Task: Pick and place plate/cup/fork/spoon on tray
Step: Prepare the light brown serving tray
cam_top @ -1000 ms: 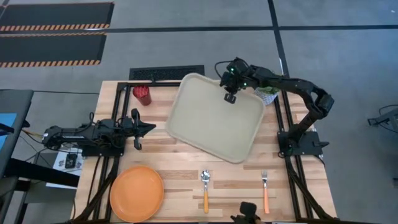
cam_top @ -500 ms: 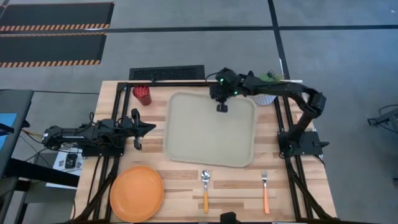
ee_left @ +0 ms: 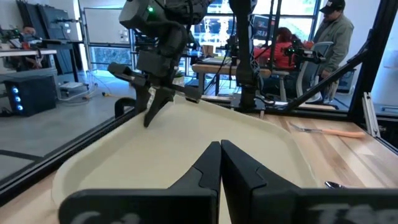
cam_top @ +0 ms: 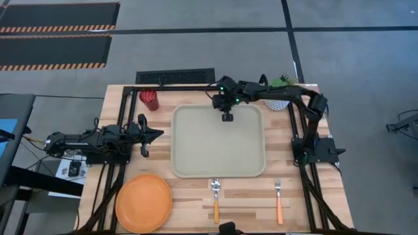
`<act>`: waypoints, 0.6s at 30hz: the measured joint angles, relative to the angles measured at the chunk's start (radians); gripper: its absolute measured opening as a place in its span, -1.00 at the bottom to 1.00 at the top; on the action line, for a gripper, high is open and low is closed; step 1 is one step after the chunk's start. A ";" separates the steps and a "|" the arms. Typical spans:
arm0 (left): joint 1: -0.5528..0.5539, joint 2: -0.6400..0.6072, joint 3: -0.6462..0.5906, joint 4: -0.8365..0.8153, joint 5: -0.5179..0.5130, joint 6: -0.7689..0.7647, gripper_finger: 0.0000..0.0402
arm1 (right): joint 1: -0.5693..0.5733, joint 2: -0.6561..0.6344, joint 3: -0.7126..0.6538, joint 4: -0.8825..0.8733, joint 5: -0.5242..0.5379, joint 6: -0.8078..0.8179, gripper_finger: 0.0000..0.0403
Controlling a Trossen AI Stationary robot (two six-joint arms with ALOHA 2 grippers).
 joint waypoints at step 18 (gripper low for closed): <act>0.000 0.000 0.000 0.000 0.000 0.000 -1.00 | 0.006 0.061 0.019 -0.017 -0.023 0.056 -0.68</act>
